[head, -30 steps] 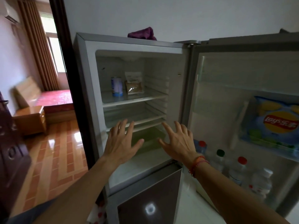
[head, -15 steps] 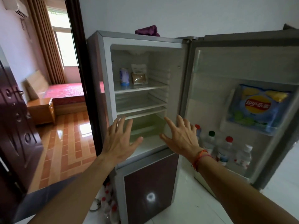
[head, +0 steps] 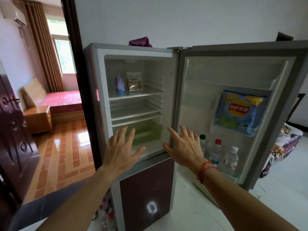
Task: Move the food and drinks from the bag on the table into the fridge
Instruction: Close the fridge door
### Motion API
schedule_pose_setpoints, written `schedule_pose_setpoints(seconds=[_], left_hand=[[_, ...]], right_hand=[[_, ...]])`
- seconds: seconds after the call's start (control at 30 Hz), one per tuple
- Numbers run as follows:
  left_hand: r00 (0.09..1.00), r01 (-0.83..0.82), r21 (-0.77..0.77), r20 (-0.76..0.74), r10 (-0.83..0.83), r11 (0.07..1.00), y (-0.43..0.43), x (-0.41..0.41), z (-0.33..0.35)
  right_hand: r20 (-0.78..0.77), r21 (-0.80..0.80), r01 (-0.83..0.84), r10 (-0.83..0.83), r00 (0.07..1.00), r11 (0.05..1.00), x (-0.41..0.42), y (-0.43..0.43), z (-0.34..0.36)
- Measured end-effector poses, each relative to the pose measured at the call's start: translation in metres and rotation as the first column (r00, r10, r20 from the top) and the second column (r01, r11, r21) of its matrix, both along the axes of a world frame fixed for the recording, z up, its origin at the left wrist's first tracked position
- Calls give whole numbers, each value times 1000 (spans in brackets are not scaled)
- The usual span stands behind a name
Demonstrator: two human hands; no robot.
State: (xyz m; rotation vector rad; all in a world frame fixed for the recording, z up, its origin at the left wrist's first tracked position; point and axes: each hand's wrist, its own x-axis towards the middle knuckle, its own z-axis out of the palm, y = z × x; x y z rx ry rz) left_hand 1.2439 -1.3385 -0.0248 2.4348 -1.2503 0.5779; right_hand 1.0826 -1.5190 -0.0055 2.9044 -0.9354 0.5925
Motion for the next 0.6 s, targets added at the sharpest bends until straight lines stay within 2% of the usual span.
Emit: schedule_pose_setpoints(seconds=[0.17, 0.33, 0.6], left_hand=[[997, 75, 41, -6, -75, 996, -42, -23, -1], [978, 208, 61, -8, -208, 976, -104, -57, 5], [892, 447, 73, 33, -450, 892, -212, -127, 18]], right_hand=[[17, 27, 77, -77, 997, 997, -36, -29, -1], [26, 31, 224, -225, 974, 974, -92, -70, 0], [1, 50, 451, -452, 892, 891, -192, -128, 3]])
